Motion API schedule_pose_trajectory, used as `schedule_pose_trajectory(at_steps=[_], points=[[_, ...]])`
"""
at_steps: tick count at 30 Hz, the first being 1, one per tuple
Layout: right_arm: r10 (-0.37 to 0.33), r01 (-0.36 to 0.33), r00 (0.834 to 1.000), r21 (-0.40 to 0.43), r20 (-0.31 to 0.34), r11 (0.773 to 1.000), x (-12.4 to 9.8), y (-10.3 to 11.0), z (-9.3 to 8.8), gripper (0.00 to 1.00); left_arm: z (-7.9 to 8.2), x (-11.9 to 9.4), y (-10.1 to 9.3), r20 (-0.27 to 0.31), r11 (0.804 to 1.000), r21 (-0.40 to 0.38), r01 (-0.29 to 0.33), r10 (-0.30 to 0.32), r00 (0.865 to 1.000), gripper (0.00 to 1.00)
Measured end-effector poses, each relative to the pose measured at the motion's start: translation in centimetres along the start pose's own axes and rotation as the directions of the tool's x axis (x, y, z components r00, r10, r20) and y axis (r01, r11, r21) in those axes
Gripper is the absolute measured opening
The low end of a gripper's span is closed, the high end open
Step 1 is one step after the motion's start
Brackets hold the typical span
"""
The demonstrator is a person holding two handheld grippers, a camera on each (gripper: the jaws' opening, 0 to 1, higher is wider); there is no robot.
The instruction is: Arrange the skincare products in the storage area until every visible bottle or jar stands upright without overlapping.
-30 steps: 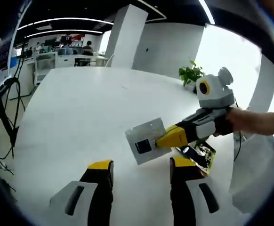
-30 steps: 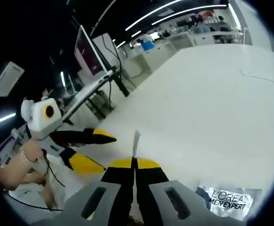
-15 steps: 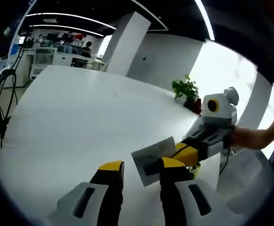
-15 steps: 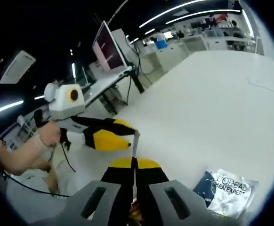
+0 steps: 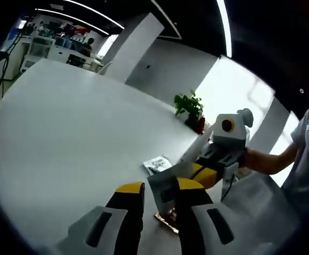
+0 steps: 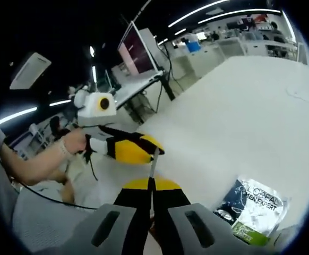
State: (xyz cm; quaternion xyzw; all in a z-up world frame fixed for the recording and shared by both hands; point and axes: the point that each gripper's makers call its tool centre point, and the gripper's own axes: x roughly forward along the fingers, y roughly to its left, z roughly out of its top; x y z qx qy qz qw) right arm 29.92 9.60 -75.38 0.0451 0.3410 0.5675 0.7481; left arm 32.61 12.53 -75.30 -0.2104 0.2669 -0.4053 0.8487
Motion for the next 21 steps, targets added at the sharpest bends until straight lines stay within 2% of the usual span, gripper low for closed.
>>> schedule_pose_trajectory(at_steps=[8, 17, 21], points=[[-0.011, 0.012, 1.0, 0.009, -0.021, 1.0, 0.0, -0.4, -0.5, 0.01, -0.1, 0.5, -0.3, -0.005, 1.0, -0.003, 0.005, -0.005, 1.0, 0.14], [-0.035, 0.038, 0.998, 0.069, -0.049, 0.997, 0.4, -1.6, -1.5, 0.01, 0.1, 0.2, -0.7, -0.011, 1.0, 0.024, 0.013, -0.013, 1.0, 0.06], [-0.053, 0.058, 0.997, 0.08, -0.06, 0.995, 0.6, -2.2, -1.5, 0.01, 0.0, 0.4, -0.6, -0.016, 0.999, 0.039, -0.007, 0.008, 1.0, 0.05]])
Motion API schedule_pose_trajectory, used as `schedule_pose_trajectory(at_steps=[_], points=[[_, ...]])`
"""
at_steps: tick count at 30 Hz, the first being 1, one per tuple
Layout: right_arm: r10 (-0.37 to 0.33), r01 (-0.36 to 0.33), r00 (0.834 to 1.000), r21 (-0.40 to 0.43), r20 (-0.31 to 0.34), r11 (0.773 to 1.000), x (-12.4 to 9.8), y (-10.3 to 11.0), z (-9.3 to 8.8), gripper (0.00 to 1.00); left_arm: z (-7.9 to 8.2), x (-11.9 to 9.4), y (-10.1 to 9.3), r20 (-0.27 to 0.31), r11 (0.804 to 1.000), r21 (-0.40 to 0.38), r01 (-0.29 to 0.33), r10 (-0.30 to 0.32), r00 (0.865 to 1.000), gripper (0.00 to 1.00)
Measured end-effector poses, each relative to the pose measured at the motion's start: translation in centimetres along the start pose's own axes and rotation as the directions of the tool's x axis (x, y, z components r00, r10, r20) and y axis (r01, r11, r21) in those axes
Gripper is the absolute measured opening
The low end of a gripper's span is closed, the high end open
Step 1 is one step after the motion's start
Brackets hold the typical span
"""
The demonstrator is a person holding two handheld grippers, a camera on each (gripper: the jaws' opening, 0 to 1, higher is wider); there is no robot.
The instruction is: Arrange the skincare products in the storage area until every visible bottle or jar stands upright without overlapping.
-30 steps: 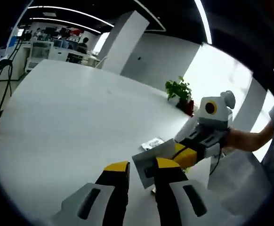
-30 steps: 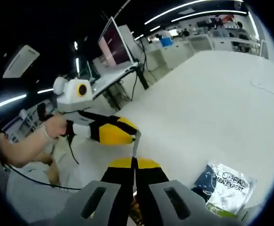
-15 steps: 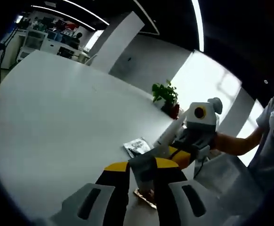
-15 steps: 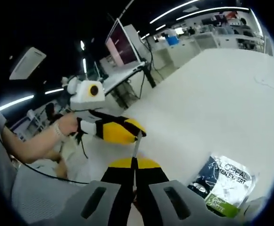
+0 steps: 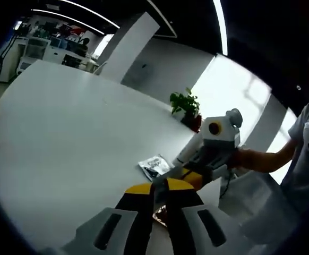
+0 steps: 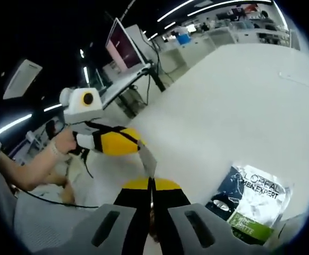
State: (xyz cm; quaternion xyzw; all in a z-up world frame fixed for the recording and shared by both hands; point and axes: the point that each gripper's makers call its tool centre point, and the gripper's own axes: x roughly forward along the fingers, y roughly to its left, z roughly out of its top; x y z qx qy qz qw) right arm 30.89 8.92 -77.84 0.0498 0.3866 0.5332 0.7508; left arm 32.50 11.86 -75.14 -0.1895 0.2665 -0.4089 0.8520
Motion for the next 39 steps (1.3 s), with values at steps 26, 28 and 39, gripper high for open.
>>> schedule_pose_trajectory(at_steps=[26, 28, 39], points=[[-0.136, 0.12, 0.986, -0.156, -0.1, 0.98, 2.8, -3.3, -1.6, 0.01, -1.9, 2.3, 4.2, -0.114, 0.958, 0.158, -0.239, 0.258, 0.959, 0.0], [-0.15, 0.131, 0.984, -0.181, -0.096, 0.975, 2.8, -3.5, -1.6, 0.01, -1.9, 2.5, 4.4, -0.117, 0.952, 0.19, -0.241, 0.266, 0.957, 0.0], [-0.236, 0.207, 0.97, -0.306, -0.062, 0.929, 1.8, -4.9, -1.1, 0.09, -2.5, 2.9, 5.9, -0.156, 0.93, 0.248, -0.272, 0.315, 0.936, 0.0]])
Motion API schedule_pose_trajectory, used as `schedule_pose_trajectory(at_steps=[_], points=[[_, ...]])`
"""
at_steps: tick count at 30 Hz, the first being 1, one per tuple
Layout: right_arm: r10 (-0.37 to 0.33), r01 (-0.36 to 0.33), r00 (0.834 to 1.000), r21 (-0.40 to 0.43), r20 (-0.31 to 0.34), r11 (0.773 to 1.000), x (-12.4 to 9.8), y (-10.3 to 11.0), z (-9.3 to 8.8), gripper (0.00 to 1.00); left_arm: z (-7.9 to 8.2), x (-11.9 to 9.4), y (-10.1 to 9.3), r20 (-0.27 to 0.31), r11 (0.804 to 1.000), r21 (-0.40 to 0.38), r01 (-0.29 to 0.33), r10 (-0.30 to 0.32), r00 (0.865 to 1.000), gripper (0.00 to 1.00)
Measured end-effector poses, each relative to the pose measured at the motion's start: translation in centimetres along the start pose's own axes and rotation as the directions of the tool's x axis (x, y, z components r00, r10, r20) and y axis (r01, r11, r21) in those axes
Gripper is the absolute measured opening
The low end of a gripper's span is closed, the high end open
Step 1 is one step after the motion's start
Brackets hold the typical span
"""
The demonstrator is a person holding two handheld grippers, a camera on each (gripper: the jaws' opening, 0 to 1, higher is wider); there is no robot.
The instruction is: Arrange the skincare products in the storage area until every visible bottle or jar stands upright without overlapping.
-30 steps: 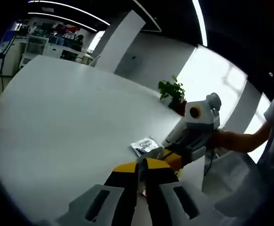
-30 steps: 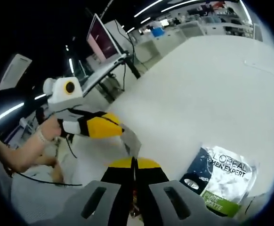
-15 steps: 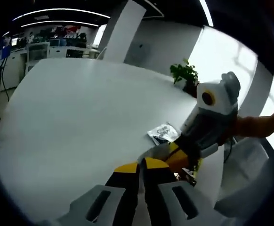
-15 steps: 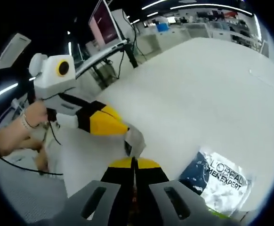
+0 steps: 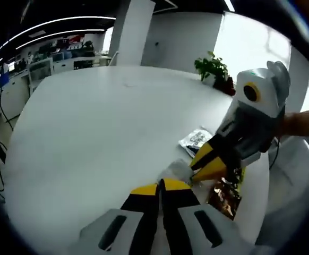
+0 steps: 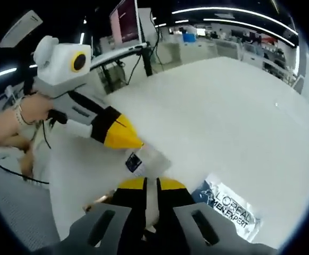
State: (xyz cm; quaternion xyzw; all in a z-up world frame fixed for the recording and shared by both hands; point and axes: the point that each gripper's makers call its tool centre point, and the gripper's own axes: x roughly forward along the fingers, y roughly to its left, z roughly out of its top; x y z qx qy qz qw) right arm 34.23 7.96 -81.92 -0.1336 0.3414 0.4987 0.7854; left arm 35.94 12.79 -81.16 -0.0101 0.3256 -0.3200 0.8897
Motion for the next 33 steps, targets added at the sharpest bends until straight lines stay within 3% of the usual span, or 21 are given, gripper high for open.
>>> schedule_pose_trajectory(at_steps=[8, 13, 18, 33], points=[[-0.038, 0.04, 0.999, -0.077, 0.031, 0.996, -0.6, -0.1, 0.8, 0.13, 0.0, 1.1, -0.4, -0.01, 1.0, 0.021, 0.003, -0.003, 1.0, 0.0], [-0.024, 0.026, 0.999, -0.086, 0.027, 0.996, 0.0, 0.4, 0.3, 0.17, 0.2, 1.8, -0.9, -0.017, 0.999, 0.033, 0.019, -0.019, 1.0, 0.0], [-0.051, 0.051, 0.999, -0.145, 0.003, 0.988, 0.2, 0.3, -0.4, 0.18, 0.2, 2.4, -1.6, -0.036, 0.994, 0.097, 0.041, -0.038, 0.999, 0.0], [-0.074, 0.073, 0.997, -0.107, -0.002, 0.992, -0.2, -1.3, -0.9, 0.2, 0.8, 3.4, -1.5, -0.043, 0.993, 0.111, 0.048, -0.044, 0.998, 0.0]])
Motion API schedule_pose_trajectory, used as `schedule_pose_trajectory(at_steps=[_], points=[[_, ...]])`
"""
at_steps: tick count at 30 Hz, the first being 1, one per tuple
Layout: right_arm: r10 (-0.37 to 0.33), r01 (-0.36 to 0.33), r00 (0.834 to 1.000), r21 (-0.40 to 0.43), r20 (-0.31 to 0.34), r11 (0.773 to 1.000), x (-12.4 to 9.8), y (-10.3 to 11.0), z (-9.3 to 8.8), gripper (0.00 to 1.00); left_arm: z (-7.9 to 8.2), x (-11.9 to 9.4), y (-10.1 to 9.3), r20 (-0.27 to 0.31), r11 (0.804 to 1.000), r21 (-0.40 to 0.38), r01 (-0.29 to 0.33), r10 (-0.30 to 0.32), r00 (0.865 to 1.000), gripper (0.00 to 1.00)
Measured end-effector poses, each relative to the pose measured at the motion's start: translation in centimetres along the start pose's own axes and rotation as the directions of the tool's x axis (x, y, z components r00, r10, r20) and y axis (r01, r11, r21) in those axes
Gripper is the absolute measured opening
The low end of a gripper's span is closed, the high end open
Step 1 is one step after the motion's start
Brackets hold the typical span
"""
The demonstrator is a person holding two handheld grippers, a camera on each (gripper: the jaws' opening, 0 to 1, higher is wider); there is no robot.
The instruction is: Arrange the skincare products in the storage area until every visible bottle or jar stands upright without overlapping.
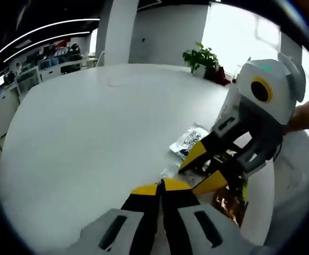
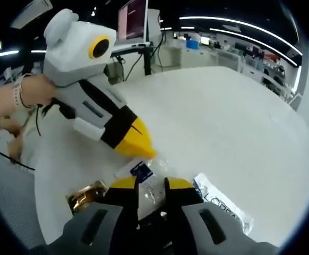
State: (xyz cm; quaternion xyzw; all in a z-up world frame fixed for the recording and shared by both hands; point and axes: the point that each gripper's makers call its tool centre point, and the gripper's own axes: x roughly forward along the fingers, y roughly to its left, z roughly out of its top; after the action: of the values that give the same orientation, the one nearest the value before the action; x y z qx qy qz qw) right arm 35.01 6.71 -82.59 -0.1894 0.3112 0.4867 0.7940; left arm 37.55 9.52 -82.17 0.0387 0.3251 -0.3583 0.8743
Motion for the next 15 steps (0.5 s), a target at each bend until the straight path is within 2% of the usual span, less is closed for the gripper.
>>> schedule_pose_trajectory(at_steps=[6, 9, 15], points=[[-0.008, 0.008, 1.0, 0.04, 0.011, 0.999, 0.1, -0.1, -0.1, 0.2, -0.1, -0.1, 0.3, -0.004, 1.0, -0.005, 0.0, 0.0, 1.0, 0.0], [-0.011, 0.011, 1.0, 0.022, 0.006, 1.0, 0.2, -0.1, 0.0, 0.2, -0.1, -0.1, 0.2, -0.006, 1.0, 0.011, -0.003, 0.003, 1.0, 0.01], [-0.014, 0.014, 1.0, 0.014, -0.002, 1.0, 0.3, -0.1, -0.1, 0.2, -0.5, -0.3, 1.1, -0.015, 1.0, 0.022, -0.017, 0.017, 1.0, 0.1]])
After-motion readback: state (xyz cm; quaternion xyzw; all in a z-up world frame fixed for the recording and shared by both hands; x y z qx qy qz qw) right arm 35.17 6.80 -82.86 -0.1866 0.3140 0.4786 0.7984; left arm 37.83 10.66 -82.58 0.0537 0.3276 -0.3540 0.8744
